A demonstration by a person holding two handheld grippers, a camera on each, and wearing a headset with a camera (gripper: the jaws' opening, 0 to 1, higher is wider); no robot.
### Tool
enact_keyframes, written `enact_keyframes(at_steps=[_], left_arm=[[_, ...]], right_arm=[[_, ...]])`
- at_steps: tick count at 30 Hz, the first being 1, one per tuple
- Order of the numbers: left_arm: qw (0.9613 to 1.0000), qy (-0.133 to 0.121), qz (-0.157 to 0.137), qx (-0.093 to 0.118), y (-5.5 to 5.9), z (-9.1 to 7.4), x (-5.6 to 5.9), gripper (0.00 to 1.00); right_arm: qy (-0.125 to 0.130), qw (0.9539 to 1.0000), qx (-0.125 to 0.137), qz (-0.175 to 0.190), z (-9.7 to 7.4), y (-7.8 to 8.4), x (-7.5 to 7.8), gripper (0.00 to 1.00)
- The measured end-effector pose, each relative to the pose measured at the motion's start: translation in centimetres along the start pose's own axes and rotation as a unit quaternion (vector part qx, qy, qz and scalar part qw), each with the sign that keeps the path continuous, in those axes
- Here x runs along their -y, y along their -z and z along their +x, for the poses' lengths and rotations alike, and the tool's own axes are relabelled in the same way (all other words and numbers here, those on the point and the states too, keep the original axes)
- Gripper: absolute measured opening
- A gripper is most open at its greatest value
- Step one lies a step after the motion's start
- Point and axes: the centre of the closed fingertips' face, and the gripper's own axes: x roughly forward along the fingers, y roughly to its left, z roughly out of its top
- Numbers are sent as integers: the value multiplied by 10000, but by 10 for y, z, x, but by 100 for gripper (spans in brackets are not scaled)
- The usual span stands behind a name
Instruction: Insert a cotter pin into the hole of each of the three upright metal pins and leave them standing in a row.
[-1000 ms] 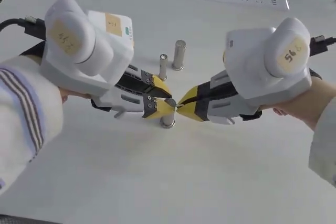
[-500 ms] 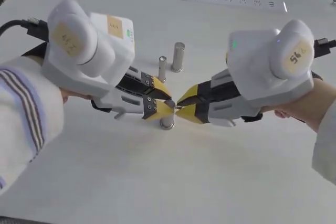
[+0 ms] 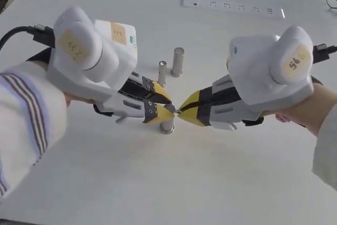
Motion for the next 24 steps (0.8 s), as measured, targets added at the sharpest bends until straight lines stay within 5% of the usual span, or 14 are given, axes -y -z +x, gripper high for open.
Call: enact_keyframes(at_steps=[13, 19, 23, 24], left_arm=[[9999, -36, 113, -63, 1, 0, 4, 13], [9997, -197, -20, -105, 9, -9, 9, 38], [9983, -470, -337, 35, 12, -19, 9, 56], [9963, -711, -461, 125, 11, -23, 4, 61]], right_arm=[[14, 9999, 39, 123, -3, 0, -2, 5], [141, 9995, 127, 240, -4, -3, 0, 15], [187, 9992, 161, 324, -2, -3, 0, 19], [194, 9990, 197, 360, -1, -3, 0, 19]])
